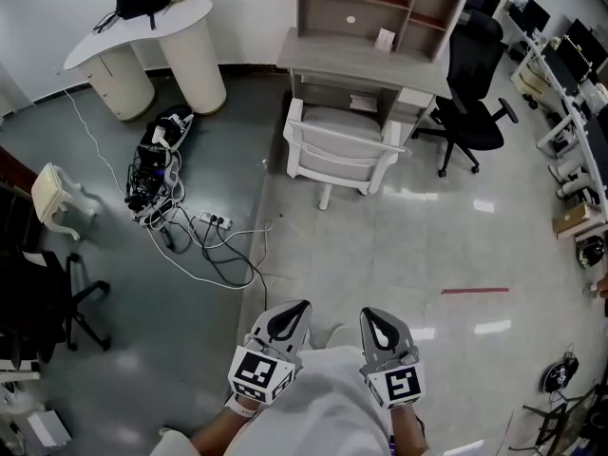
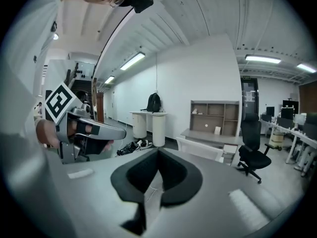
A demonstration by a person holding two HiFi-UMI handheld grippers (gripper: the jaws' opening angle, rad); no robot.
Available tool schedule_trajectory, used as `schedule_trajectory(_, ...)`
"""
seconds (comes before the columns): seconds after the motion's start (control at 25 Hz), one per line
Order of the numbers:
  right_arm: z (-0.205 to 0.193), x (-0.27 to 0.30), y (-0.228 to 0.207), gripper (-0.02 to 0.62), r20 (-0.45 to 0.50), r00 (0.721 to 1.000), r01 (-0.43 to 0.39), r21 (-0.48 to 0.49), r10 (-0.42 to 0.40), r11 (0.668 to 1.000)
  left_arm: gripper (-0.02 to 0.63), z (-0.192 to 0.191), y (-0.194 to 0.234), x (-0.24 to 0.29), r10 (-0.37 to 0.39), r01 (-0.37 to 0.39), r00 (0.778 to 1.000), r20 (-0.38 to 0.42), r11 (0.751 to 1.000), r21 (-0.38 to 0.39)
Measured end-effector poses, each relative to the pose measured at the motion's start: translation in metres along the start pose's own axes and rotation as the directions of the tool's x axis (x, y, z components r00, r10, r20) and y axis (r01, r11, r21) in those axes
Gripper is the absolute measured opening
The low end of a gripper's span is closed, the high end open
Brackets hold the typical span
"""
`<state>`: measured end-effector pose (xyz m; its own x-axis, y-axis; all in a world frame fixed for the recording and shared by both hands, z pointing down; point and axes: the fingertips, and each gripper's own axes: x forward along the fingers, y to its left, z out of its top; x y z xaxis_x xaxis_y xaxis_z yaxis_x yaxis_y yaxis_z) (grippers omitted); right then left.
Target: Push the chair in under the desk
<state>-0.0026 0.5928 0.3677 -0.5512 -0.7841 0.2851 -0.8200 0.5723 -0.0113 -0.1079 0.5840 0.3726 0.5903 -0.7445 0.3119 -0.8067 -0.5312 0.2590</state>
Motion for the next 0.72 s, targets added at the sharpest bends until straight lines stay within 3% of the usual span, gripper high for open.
schedule_trajectory(0.32, 0.008, 0.027, -0.028, 0.010, 0.039, 0.998, 0.053, 0.033, -0.055, 0.998, 0.006, 0.012, 0.027, 0.021, -0.004, 0.004, 1.000, -0.009, 1.000, 0.007)
schedule_trajectory(0.48, 0.018, 0.064, -0.052, 0.011, 0.105, 0.993, 0.039, 0.056, -0.044, 0.998, 0.006, 0.018, 0.047, 0.047, 0.026, -0.026, 1.000, -0.016, 1.000, -0.004)
schedule_trajectory(0.72, 0.032, 0.127, -0.105, 0.011, 0.098, 0.995, 0.013, 0.064, -0.019, 0.998, 0.006, 0.053, 0.072, 0.109, 0.065, -0.065, 0.998, -0.026, 0.998, 0.024)
